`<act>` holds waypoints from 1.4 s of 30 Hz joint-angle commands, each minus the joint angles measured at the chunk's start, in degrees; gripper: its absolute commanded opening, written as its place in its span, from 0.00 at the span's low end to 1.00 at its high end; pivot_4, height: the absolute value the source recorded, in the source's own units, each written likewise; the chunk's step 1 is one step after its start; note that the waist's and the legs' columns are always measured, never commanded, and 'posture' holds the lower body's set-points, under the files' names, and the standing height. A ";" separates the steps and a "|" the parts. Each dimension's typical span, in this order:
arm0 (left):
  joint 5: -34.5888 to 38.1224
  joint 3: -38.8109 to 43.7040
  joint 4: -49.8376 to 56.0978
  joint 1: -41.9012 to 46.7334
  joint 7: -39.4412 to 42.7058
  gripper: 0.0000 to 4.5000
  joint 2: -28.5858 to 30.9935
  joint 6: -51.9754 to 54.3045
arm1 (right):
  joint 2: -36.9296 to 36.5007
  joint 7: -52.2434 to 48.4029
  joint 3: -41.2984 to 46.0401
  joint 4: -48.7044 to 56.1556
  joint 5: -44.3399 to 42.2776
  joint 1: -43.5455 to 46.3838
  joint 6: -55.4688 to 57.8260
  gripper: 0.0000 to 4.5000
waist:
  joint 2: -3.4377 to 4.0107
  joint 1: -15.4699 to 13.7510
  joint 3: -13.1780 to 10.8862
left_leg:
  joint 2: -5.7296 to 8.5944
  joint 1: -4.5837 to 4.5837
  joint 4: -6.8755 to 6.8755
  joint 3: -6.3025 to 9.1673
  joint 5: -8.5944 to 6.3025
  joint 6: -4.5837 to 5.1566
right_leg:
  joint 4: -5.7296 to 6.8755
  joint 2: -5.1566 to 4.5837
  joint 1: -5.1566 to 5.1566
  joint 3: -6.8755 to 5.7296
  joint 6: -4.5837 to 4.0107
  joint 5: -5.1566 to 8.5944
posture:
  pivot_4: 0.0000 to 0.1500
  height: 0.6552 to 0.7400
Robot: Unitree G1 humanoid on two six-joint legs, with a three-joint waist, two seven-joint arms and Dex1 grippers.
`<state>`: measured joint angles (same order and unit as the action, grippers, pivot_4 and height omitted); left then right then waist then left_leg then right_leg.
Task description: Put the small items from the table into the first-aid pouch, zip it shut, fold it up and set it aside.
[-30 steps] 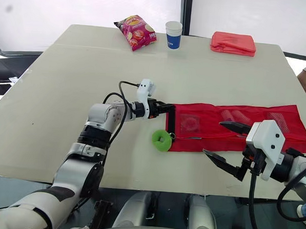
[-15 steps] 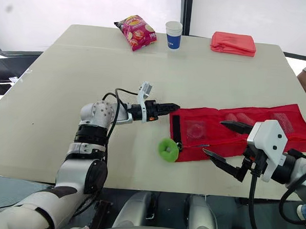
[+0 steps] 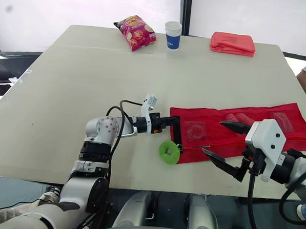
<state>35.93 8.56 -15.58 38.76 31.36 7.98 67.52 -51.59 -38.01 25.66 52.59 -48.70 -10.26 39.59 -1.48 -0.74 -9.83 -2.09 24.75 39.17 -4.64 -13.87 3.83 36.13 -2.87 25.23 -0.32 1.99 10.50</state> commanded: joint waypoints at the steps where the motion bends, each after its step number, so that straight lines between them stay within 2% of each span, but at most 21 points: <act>1: 2.29 3.14 0.57 2.02 0.05 0.00 1.36 0.51 | -0.43 2.25 -3.31 1.20 -0.38 1.83 1.06 1.00 | 0.00 0.08 0.00 | -0.01 0.01 0.00 0.01 0.00 0.00 | 0.00 0.01 0.01 0.00 0.00 0.00 | 1.00 1.00; 3: 3.08 4.53 0.74 2.16 -0.16 0.00 1.93 1.02 | -0.12 4.47 -7.33 0.60 0.66 3.79 2.66 1.00 | 0.00 0.20 0.00 | -0.03 0.00 0.00 -0.01 0.00 0.00 | 0.00 0.04 0.02 0.00 0.02 0.01 | 1.00 1.00; 6: 4.76 7.66 1.02 2.51 -1.27 0.00 2.65 1.56 | 2.66 9.80 -19.65 -2.37 4.27 10.87 7.51 1.00 | -0.03 0.52 0.00 | -0.05 0.00 -0.01 -0.02 0.00 0.00 | 0.00 0.03 0.03 0.00 0.01 0.01 | 1.00 1.00; 8: 5.38 8.59 1.23 2.75 -2.13 0.00 2.54 2.04 | 6.56 12.73 -28.13 -5.67 7.72 17.28 10.17 1.00 | -0.04 0.81 0.00 | -0.06 0.00 0.00 -0.01 0.01 -0.01 | 0.03 0.03 0.04 0.00 -0.02 -0.01 | 1.00 1.00; 11: 5.81 8.80 1.59 2.87 -3.21 0.00 1.84 2.34 | 12.72 14.83 -36.03 -11.48 9.96 25.60 14.48 1.00 | -0.03 1.07 0.00 | -0.04 0.00 0.02 -0.01 0.01 -0.02 | 0.10 0.03 0.06 0.01 -0.06 -0.03 | 1.00 1.00; 17: 6.56 8.42 2.43 2.59 -4.64 0.00 0.38 2.23 | 21.33 14.40 -45.26 -24.06 15.65 37.70 17.16 1.00 | -0.04 0.84 0.00 | 0.03 0.06 0.04 0.00 0.02 -0.01 | 0.12 0.00 0.06 0.01 0.13 -0.16 | 1.00 1.00; 20: 6.47 8.38 2.40 2.49 -4.99 0.00 0.10 1.86 | 23.33 12.53 -48.60 -29.23 18.39 41.98 17.50 1.00 | -0.04 1.10 0.00 | 0.02 0.02 0.04 -0.02 0.02 -0.01 | 0.13 0.00 0.05 0.01 0.13 -0.16 | 1.00 1.00; 21: 6.35 8.58 2.04 2.64 -5.12 0.00 0.07 1.52 | 23.65 11.63 -49.60 -30.27 19.04 42.86 17.56 0.89 | -0.04 1.07 0.00 | 0.02 0.03 0.04 0.01 0.02 -0.01 | 0.14 0.01 0.05 0.00 0.13 -0.16 | 1.00 1.00; 22: 6.33 8.84 1.72 2.79 -5.30 0.00 -0.02 1.27 | 23.91 10.82 -50.35 -31.07 19.54 43.47 17.55 0.84 | -0.04 1.14 0.00 | 0.02 0.04 0.04 0.02 0.01 -0.02 | 0.14 0.01 0.05 -0.02 0.13 -0.16 | 1.00 1.00; 24: 6.41 9.17 1.38 3.09 -5.64 0.00 -0.25 1.04 | 24.38 9.30 -51.83 -32.82 20.69 44.48 17.44 0.63 | -0.04 1.23 0.00 | 0.03 0.05 0.02 0.02 0.01 -0.02 | 0.14 0.01 0.05 -0.01 0.14 -0.17 | 1.00 1.00; 25: 6.50 9.24 1.41 3.14 -5.78 0.00 -0.40 1.05 | 24.47 8.60 -52.74 -33.71 21.46 44.96 17.40 0.48 | -0.04 1.23 0.00 | 0.02 0.05 0.02 0.01 0.02 -0.02 | 0.14 0.01 0.05 -0.01 0.14 -0.17 | 1.00 1.00; 26: 6.58 9.32 1.42 3.19 -5.88 0.00 -0.53 1.05 | 24.38 7.97 -53.67 -34.40 22.26 45.41 17.43 0.41 | -0.04 1.29 0.00 | 0.02 0.05 0.02 0.01 0.02 -0.02 | 0.14 0.01 0.05 -0.01 0.14 -0.17 | 1.00 1.00; 29: 6.70 9.78 1.12 3.50 -6.20 0.00 -0.77 0.96 | 23.08 5.56 -56.97 -35.58 25.57 46.46 16.57 0.10 | -0.04 1.36 0.00 | 0.02 0.02 0.03 0.01 0.02 -0.02 | 0.16 0.01 0.05 -0.01 0.15 -0.17 | 1.00 1.00; 30: 6.68 9.88 1.02 3.58 -6.23 0.00 -0.76 0.89 | 22.97 5.10 -57.01 -35.56 26.10 46.37 16.31 0.01 | -0.04 1.36 0.00 | 0.02 0.02 0.03 0.01 0.02 -0.02 | 0.16 0.01 0.05 -0.01 0.15 -0.17 | 1.00 1.00; 34: 6.24 9.64 0.55 3.59 -5.69 0.00 -0.11 0.24 | 22.48 4.25 -53.40 -33.93 26.62 44.03 14.91 0.01 | -0.04 1.31 0.00 | 0.02 0.02 0.03 0.01 0.02 -0.02 | 0.16 0.01 0.05 -0.01 0.15 -0.17 | 1.00 1.00; 38: 5.98 8.87 1.01 2.91 -4.24 0.00 1.66 0.32 | 23.01 5.72 -41.54 -29.51 22.40 38.10 14.63 0.01 | -0.04 1.23 0.00 | 0.03 0.06 0.02 0.00 0.01 -0.02 | 0.14 0.00 0.05 -0.01 0.15 -0.18 | 1.00 1.00; 42: 5.11 7.53 0.45 1.88 -0.84 0.00 6.92 0.72 | 23.34 12.09 -22.83 -23.03 18.42 30.60 17.90 0.01 | -0.04 1.42 -0.01 | -0.01 0.03 0.01 -0.01 0.01 -0.03 | 0.19 0.01 0.08 -0.01 0.15 -0.17 | 1.00 1.00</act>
<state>40.71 15.48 -16.33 40.48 28.60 12.57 68.85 -28.08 -29.24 -5.91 25.63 -29.12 21.52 56.39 -1.51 0.69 -9.84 -2.10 24.78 39.19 -4.66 -13.86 3.80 36.33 -2.85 25.31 -0.32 2.14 10.33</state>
